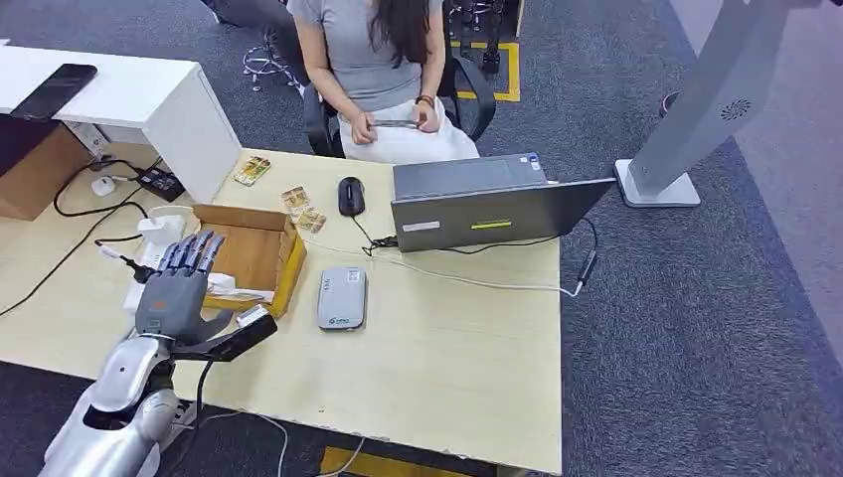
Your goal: Pass the card to the sensor for recognition and then transmit it.
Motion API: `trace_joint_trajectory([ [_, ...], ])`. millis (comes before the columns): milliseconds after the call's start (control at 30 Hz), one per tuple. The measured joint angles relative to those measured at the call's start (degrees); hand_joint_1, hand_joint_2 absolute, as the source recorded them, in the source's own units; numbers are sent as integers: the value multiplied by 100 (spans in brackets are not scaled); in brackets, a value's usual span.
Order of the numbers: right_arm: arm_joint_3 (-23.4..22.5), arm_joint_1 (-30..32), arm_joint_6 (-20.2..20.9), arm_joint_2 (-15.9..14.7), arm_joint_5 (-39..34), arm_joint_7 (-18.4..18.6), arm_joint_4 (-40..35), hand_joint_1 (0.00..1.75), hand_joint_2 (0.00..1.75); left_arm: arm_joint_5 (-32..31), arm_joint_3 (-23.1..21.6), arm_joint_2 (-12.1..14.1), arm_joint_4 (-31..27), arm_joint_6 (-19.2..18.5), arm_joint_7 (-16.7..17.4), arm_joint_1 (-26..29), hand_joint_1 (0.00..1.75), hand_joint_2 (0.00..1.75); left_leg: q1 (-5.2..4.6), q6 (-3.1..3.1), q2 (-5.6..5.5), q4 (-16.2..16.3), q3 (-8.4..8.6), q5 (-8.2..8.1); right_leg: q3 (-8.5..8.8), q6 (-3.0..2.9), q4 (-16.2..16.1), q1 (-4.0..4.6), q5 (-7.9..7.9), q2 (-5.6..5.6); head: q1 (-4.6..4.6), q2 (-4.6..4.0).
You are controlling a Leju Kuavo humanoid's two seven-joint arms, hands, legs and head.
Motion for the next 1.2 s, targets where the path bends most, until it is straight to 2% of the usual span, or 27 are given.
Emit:
trace_joint_trajectory([
  [800,0,1,0,2,0,4,0,0,0,0,0,-13,66,0,0,-5,0,175,0,0,0,0,0,0,0,0,0,0,0,0,0,0],
  [867,2,1,17,2,28,4,2,0,0,-24,0,-13,72,-161,0,-18,0,175,0,0,0,0,1,0,0,0,0,0,0,0,2,0],
  [933,11,-5,42,7,94,4,2,0,0,-125,-4,-53,287,-330,0,-127,0,175,-1,0,-3,0,1,0,0,1,0,-1,0,-1,0,0],
  [1033,20,-20,42,26,129,9,2,0,0,-188,-28,-147,706,-227,0,-278,0,175,0,0,0,0,1,0,0,-1,0,0,1,1,-2,0],
  [1200,20,-21,42,33,136,9,2,0,0,-199,-39,-221,1030,-188,0,-391,0,175,-1,0,-1,1,1,0,0,-1,0,0,1,1,2,0],
])
